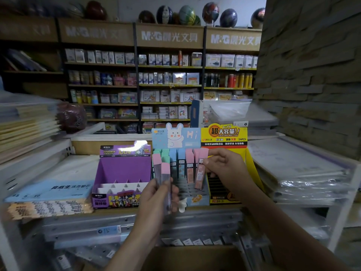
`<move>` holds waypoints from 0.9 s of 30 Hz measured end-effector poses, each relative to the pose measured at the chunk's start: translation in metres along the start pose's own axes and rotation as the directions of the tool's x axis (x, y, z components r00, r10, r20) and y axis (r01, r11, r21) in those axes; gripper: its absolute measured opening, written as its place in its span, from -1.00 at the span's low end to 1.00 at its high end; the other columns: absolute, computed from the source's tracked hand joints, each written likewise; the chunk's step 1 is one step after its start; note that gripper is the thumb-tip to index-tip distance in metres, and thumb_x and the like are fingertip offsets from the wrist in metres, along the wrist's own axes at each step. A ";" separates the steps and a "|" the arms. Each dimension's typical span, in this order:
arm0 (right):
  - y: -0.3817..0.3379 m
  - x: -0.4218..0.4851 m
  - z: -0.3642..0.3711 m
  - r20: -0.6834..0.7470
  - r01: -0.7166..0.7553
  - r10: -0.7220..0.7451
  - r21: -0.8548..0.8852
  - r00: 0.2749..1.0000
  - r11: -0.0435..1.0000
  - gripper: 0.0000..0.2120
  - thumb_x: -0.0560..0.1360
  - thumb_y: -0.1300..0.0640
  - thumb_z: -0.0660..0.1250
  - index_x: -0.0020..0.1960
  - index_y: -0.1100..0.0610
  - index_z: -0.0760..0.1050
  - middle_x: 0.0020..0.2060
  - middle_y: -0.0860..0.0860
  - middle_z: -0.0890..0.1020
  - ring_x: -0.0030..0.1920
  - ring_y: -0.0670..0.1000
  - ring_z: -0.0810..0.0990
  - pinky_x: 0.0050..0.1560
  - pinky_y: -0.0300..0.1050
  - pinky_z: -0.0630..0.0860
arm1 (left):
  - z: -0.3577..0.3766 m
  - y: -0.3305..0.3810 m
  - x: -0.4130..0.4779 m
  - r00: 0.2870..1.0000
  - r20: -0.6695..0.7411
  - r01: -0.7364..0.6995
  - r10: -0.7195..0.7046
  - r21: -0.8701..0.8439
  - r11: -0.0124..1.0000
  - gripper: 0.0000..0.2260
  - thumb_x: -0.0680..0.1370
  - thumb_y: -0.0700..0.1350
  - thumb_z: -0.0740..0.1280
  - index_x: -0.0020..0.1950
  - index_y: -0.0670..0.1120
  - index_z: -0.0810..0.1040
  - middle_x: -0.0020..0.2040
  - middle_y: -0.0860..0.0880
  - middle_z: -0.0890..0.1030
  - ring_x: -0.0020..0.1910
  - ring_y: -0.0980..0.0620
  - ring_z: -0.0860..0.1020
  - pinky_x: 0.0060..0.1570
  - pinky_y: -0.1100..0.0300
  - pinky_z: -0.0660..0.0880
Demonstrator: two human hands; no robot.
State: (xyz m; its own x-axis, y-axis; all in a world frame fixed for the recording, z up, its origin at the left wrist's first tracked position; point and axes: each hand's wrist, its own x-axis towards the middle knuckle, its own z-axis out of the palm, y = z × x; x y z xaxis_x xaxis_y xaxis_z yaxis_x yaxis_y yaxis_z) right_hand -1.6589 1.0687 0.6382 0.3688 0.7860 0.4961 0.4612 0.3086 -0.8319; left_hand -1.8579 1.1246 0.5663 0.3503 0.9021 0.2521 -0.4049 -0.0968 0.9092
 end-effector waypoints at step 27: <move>0.011 0.029 0.001 0.127 0.040 0.002 -0.329 0.992 0.944 -0.94 0.51 0.17 0.46 -0.04 0.15 0.65 -0.31 0.08 0.71 -0.33 -0.04 0.69 -0.33 -0.11 0.60 | -0.001 -0.006 0.010 0.998 -0.051 -0.047 0.046 -0.014 0.999 -0.75 0.63 -0.01 0.34 0.06 -0.21 0.58 -0.23 -0.09 0.62 -0.41 0.07 0.42 -0.43 0.21 0.42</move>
State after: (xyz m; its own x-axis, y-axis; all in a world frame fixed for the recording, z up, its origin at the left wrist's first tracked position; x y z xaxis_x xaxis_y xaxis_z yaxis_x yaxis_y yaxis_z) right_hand -1.6440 1.0960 0.6432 0.2641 0.8482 0.4591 0.7154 0.1469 -0.6830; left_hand -1.8525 1.1347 0.5627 0.2876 0.9171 0.2761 -0.4327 -0.1328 0.8917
